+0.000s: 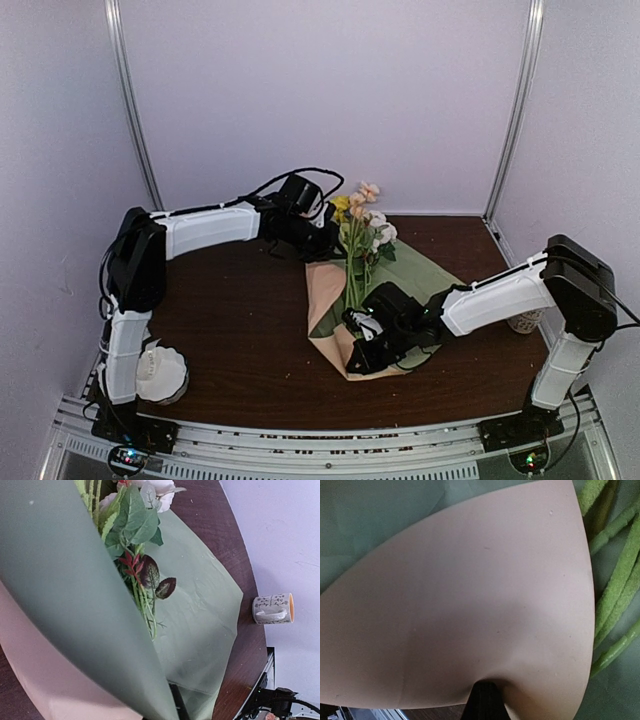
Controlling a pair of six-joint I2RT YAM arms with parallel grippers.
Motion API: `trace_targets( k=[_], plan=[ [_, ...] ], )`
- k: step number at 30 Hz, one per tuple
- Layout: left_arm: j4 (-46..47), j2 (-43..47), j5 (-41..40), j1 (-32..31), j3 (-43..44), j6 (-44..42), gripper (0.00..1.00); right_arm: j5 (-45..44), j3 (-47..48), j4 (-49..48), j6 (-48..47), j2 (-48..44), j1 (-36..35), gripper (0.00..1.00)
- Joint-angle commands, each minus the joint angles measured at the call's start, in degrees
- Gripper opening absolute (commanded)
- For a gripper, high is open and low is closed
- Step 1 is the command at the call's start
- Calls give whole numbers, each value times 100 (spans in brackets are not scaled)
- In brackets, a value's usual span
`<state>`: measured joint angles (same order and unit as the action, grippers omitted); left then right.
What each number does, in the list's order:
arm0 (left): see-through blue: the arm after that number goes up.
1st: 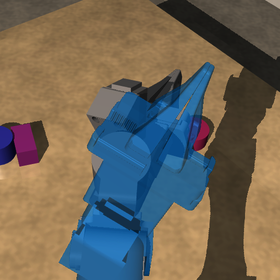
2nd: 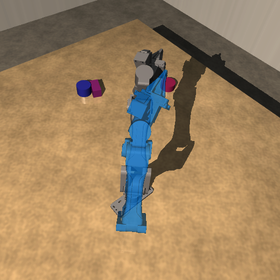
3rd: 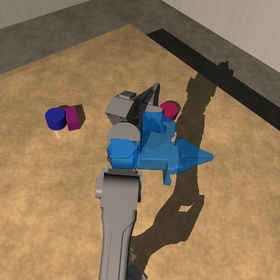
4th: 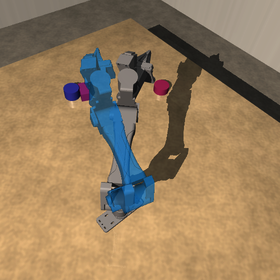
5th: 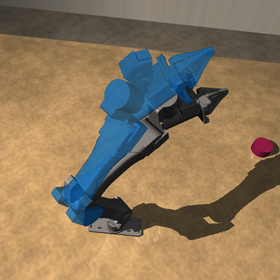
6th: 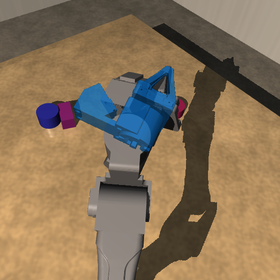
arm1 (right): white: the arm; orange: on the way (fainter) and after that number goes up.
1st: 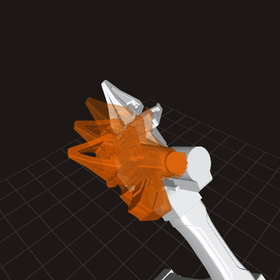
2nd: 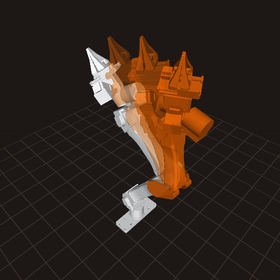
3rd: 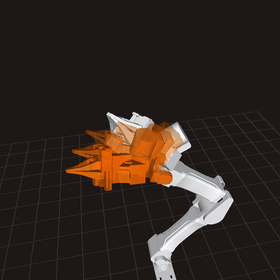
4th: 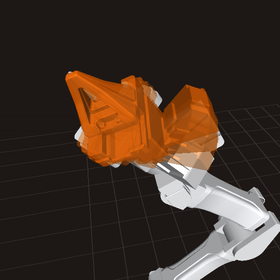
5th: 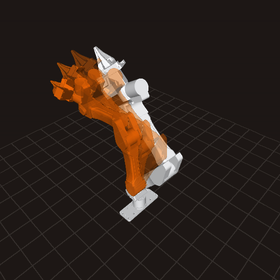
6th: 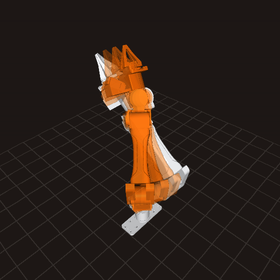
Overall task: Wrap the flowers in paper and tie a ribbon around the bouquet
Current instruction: Pass from the left arm to the right
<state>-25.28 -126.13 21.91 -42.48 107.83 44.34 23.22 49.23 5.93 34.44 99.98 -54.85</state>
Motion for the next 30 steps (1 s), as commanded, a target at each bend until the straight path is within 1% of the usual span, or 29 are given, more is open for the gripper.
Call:
trace_targets(
  k=[1,6,13,17,21,26,30],
  plan=[
    [324,-203,44,-43,239,181,0,-14,-164,-281,-91,-190,76,0],
    [464,-544,230,-49,447,419,0,221,-409,-706,4,-280,171,0],
    [656,-820,155,-70,604,640,0,357,-666,-1252,97,-381,232,0],
    [536,-1155,161,-68,961,675,0,439,-744,-1359,62,-502,277,0],
    [664,-1344,185,-68,1062,883,0,583,-866,-1508,147,-683,356,0],
    [288,-1479,34,-77,1355,862,0,650,-1095,-1576,284,-921,499,0],
    [142,-1558,3,-106,1520,780,0,432,-1396,-1503,397,-1403,553,2]
  ],
)
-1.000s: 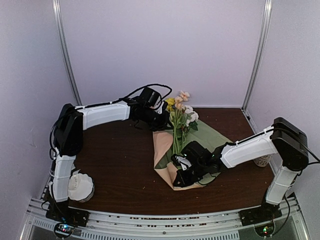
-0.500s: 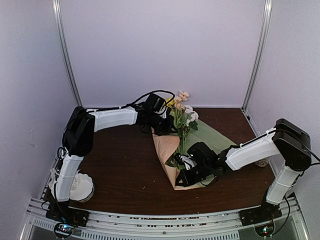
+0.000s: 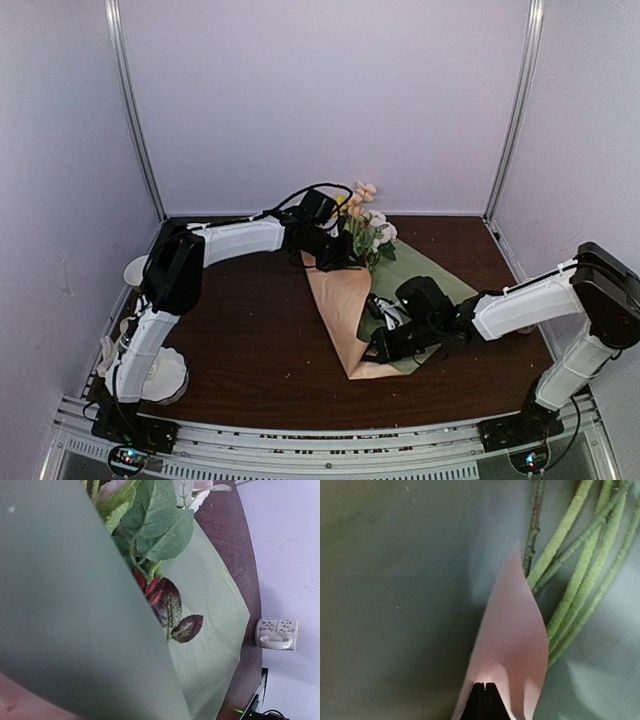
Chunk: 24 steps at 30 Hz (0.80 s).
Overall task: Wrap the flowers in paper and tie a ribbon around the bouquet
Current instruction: Pass from the left arm to the right
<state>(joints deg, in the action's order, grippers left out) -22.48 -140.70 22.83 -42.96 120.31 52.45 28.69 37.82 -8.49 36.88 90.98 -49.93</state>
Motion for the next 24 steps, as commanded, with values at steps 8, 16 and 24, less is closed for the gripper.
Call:
trace_targets(
  k=[8,16,24],
  plan=[
    [-345,-140,-322,-123,452,-193,0,-794,-272,1006,50,-1490,316,13],
    [-362,-148,-349,-136,469,-225,0,-1091,471,1830,-40,-1939,914,47],
    [-362,-160,-376,-134,487,-204,0,-587,1957,2168,-379,-541,1249,62]
  ],
)
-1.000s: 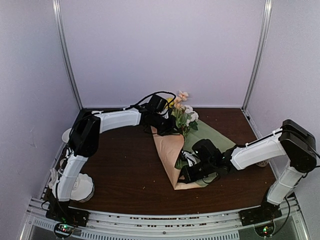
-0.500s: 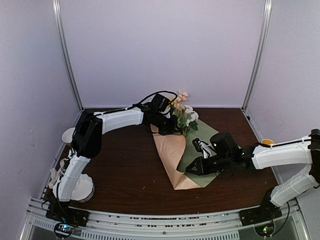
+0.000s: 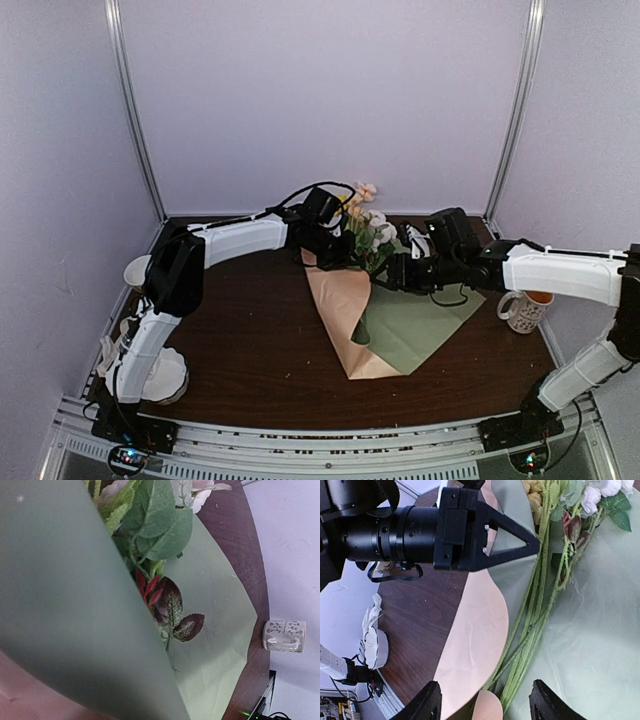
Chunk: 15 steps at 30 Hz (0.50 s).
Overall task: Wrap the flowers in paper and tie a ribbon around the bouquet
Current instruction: Pass from the left arm to the right
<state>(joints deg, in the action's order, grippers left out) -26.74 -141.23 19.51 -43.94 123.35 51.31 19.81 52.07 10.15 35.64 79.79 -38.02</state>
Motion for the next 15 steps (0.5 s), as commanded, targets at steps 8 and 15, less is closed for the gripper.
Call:
trace_targets(
  k=[8,15],
  plan=[
    [81,-102,-20,-35,171,-103,0,587,1059,615,-447,1418,60,60],
    [64,-136,15,-35,215,-90,0,1062,1338,765,-634,1818,87,43]
  ],
)
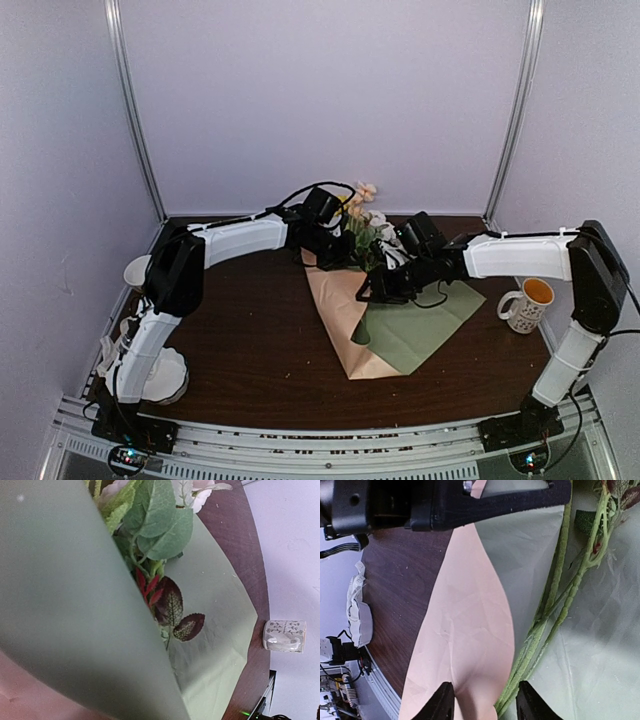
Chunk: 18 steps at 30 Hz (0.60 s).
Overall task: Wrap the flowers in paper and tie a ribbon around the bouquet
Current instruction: Pass from the left arm to the right
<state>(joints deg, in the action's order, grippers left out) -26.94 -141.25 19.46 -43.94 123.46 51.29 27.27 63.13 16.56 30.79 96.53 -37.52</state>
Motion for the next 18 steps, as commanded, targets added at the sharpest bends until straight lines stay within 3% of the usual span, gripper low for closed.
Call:
trace_targets(
  k=[1,8,12,18],
  plan=[
    [96,-143,26,-35,207,-80,0,376,242,128,-147,190,60,39],
    [108,-150,35,-31,205,-65,0,689,127,43,-84,294,315,0],
    [300,-60,57,-3,45,-14,0,695,85,-44,-67,273,400,0],
    [776,472,-64,-39,-451,-541,46,672,45,-30,-171,374,543,0]
  ],
)
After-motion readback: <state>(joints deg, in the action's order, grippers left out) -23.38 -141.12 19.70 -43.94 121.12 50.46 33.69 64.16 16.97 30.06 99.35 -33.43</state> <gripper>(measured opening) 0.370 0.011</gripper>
